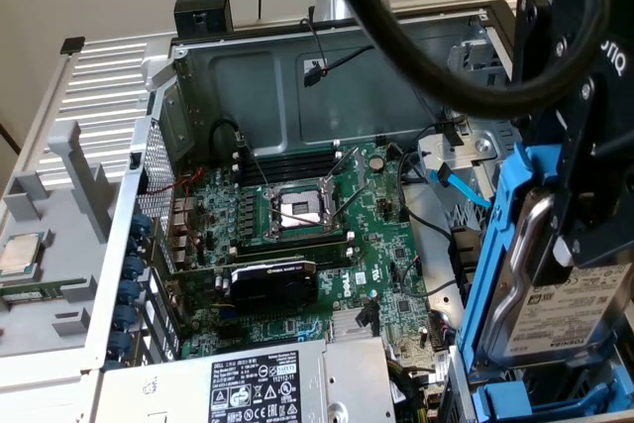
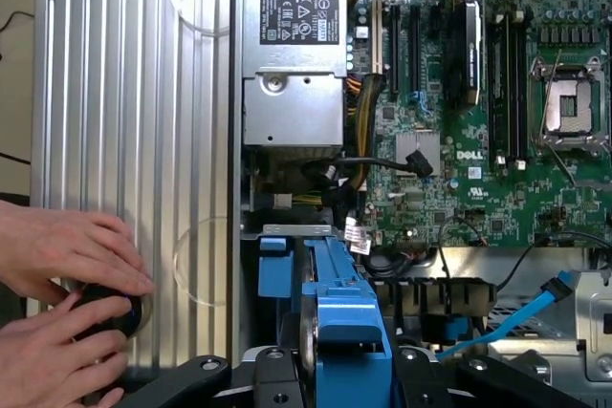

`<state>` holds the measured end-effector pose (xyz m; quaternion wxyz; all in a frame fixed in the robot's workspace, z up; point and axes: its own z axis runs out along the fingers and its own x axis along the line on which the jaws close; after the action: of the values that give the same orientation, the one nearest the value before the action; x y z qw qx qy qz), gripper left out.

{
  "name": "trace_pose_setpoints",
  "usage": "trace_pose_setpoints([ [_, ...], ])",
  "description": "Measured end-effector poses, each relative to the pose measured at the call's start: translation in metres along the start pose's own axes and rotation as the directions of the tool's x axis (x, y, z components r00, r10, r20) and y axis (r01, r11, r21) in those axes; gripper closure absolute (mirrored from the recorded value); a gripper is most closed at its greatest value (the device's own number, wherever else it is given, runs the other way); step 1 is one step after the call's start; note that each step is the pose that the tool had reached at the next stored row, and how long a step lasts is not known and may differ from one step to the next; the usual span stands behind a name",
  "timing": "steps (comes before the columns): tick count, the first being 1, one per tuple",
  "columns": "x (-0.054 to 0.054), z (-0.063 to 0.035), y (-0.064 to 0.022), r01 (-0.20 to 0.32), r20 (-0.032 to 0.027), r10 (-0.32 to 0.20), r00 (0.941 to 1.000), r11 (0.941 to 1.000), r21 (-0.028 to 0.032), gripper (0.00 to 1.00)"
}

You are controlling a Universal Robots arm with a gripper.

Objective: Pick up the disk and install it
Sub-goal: 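Insert the disk into the insertion slot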

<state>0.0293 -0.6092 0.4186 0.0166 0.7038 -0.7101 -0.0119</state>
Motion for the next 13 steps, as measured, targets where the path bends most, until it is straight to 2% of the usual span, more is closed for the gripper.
trace_pose_setpoints([
  [13,-0.0004,0.0014,-0.0001,0.0,0.0,0.0,1.0,1.0,0.0,0.63],
])
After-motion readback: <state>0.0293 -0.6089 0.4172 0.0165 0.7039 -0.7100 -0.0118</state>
